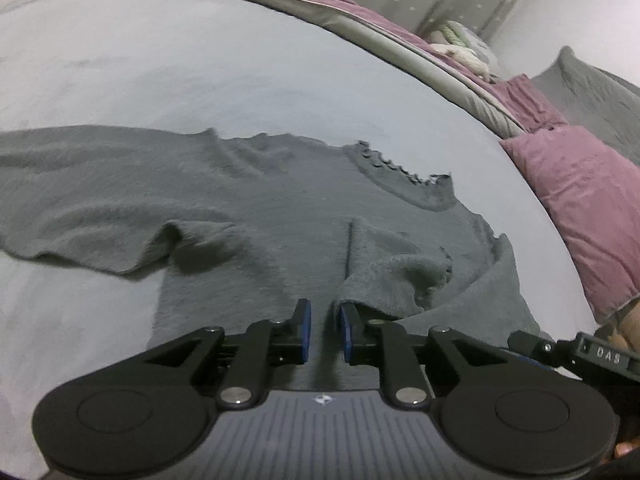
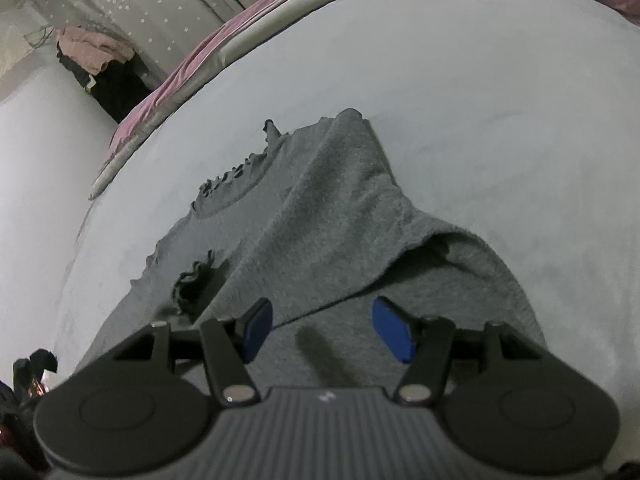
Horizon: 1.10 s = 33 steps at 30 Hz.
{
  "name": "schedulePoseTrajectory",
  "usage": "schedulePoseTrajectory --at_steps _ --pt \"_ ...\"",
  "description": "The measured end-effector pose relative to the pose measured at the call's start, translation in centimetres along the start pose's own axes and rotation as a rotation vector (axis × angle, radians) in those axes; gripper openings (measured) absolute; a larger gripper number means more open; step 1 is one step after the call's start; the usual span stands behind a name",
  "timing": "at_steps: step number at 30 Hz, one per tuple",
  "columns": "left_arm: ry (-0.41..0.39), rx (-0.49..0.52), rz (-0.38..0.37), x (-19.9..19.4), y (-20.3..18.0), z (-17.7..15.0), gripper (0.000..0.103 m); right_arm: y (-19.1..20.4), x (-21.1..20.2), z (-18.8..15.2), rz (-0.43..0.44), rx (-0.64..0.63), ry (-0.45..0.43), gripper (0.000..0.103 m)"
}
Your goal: Fold clothes
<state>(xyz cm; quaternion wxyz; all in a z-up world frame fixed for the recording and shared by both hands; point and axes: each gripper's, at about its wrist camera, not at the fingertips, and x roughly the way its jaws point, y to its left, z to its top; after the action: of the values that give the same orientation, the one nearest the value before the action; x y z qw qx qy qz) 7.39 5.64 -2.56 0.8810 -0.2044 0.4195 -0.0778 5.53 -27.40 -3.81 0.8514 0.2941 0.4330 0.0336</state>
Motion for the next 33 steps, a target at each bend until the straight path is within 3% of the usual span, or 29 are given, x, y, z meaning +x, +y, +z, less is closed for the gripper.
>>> schedulePoseTrajectory --at_steps 5,11,13,15,17,26,29,33 --pt "-0.045 -0.045 0.064 -0.9 1.4 0.2 0.017 0.0 -0.2 -0.1 -0.003 -0.01 0.0 0.058" --pt "-0.073 -0.067 0.016 -1.4 2.0 1.0 0.017 0.1 -0.5 -0.2 -0.013 -0.019 -0.005 0.058" --pt "-0.09 -0.025 -0.012 -1.6 1.5 1.2 0.022 0.2 -0.5 -0.2 -0.017 -0.019 -0.007 0.059" --pt "-0.092 0.056 -0.034 -1.4 0.4 1.4 0.037 0.5 -0.5 -0.3 -0.022 -0.021 -0.009 0.062" --pt "-0.093 0.128 -0.045 -1.0 -0.9 1.3 0.041 0.7 -0.4 -0.3 -0.025 -0.029 -0.01 0.065" --pt "-0.069 0.26 -0.066 1.4 -5.1 0.5 0.047 1.0 -0.3 -0.4 -0.03 -0.026 -0.016 0.07" --pt "-0.087 0.313 -0.052 1.9 -6.3 -0.1 0.055 1.2 -0.3 -0.4 -0.035 -0.026 -0.017 0.071" --pt "-0.1 0.372 -0.01 3.1 -7.1 -0.7 0.056 1.2 -0.4 -0.4 -0.034 -0.025 -0.015 0.071"
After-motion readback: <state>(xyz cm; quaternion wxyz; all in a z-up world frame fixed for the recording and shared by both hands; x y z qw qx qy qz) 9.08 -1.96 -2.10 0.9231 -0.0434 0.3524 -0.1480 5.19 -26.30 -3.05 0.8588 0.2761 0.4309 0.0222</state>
